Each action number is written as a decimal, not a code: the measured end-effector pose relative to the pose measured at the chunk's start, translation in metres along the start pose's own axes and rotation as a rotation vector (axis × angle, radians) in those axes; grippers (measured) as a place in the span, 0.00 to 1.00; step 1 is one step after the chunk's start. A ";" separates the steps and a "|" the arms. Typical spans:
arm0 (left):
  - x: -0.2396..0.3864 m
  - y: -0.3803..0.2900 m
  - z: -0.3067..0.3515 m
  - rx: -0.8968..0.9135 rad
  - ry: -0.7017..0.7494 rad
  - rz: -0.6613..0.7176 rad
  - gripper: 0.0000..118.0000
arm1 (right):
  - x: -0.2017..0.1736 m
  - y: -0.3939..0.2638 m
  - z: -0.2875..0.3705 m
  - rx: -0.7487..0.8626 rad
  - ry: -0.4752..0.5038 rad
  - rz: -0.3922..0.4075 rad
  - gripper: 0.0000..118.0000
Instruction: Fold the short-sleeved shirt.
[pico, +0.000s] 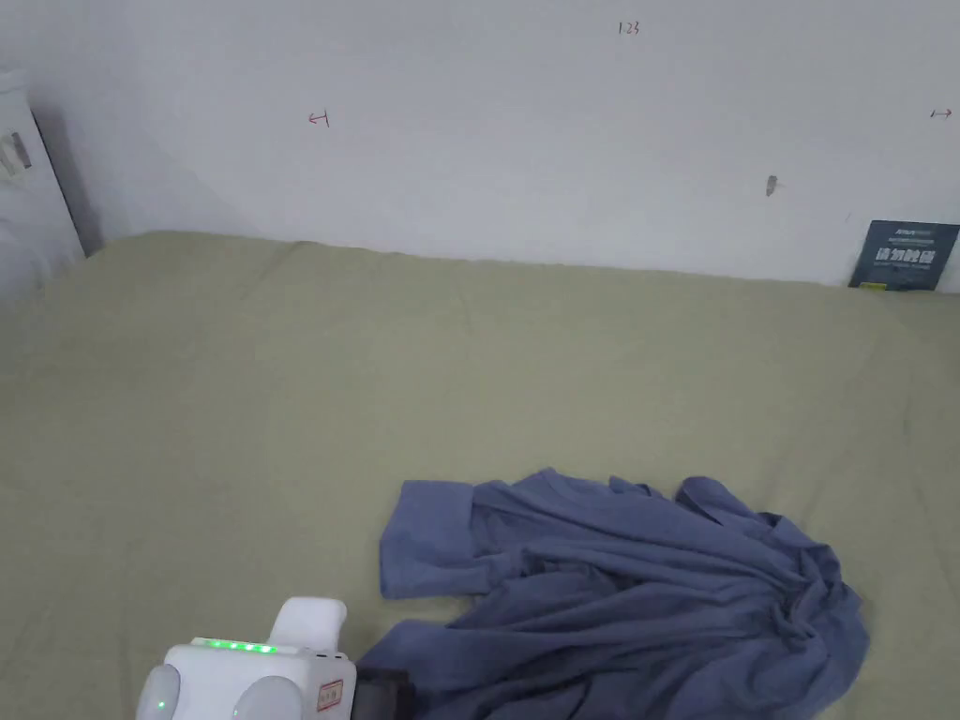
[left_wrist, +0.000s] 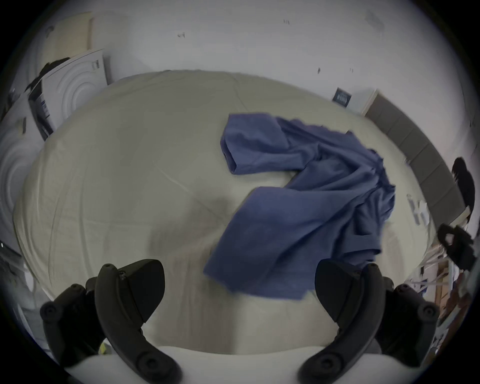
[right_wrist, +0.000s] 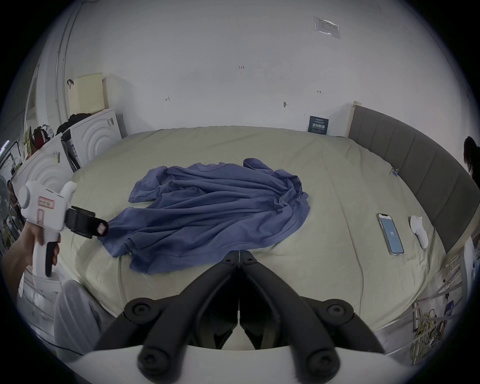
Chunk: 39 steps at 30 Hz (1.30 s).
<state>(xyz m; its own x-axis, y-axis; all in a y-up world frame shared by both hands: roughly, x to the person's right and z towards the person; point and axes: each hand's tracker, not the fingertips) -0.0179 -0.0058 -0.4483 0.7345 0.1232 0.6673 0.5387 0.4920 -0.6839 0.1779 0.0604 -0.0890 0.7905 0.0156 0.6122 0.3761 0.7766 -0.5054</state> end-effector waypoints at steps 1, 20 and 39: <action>0.006 -0.009 -0.008 -0.005 0.001 0.005 0.98 | 0.001 -0.001 -0.002 -0.009 -0.003 -0.003 0.00; 0.006 -0.021 0.003 0.004 -0.007 0.024 0.00 | 0.031 0.020 -0.046 -0.026 -0.051 -0.002 0.00; -0.001 -0.022 -0.002 -0.003 -0.065 0.048 0.00 | 0.079 0.211 -0.282 -0.209 0.047 0.176 0.76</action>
<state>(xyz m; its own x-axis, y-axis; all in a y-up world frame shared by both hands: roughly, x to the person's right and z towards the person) -0.0299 -0.0184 -0.4340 0.7313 0.2027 0.6512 0.5045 0.4818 -0.7165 0.4560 0.0481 -0.3190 0.8722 0.1054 0.4776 0.3189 0.6178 -0.7188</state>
